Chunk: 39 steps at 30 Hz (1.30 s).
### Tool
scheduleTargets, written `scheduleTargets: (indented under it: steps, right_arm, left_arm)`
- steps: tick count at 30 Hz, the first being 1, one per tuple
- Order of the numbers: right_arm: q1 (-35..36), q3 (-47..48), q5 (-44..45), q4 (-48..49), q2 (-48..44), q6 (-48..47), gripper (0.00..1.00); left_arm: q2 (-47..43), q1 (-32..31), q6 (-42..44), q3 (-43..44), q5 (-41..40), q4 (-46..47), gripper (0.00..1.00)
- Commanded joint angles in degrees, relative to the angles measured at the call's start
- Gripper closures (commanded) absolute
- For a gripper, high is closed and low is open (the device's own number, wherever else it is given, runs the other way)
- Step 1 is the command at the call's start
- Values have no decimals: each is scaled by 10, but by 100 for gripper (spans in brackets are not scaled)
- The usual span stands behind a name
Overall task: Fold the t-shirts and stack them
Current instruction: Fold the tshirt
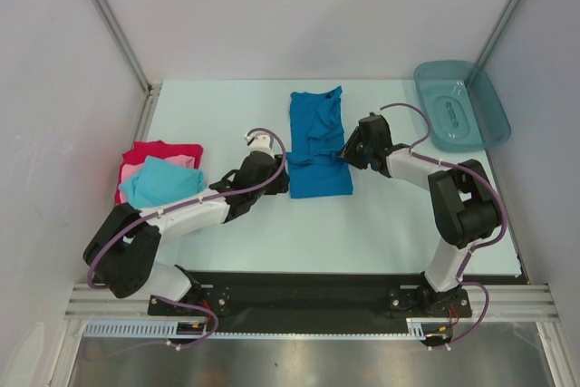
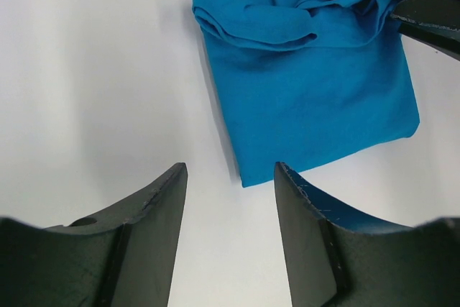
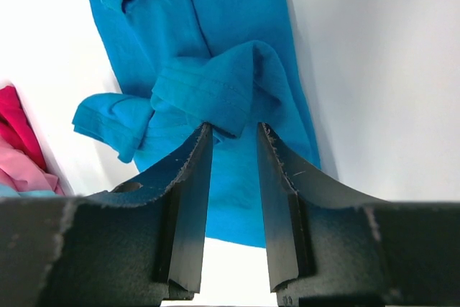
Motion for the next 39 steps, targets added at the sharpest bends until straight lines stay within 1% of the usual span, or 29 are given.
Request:
scheduleTargets:
  steps: [1, 5, 8, 12, 14, 15, 23, 35, 39]
  right_arm:
    - [-1, 23, 6, -8, -10, -9, 64]
    - [0, 32, 5, -9, -3, -10, 64]
    - [-1, 44, 5, -10, 9, -12, 67]
    - [0, 63, -1, -7, 35, -12, 87]
    - [-2, 69, -2, -7, 42, -10, 94]
    - [-2, 71, -3, -7, 45, -10, 100]
    - [-4, 82, -2, -3, 60, -9, 100]
    - [-28, 188, -1, -42, 96, -12, 100]
    - [-41, 201, 0, -48, 105, -12, 100]
  left_arm:
    - [-19, -6, -8, -3, -11, 9, 43]
    - [-21, -5, -7, -4, -13, 9, 43]
    - [-23, -6, -7, -6, -14, 8, 43]
    - [-29, -5, -7, -8, -15, 6, 44]
    - [-32, -6, -6, -10, -16, 5, 44]
    - [-34, -5, -5, -10, -19, 3, 44]
    - [-51, -7, -5, -17, -19, -1, 44]
    - [-57, -9, -7, -28, -22, -1, 45]
    - [-56, -9, -6, -29, -22, -1, 45]
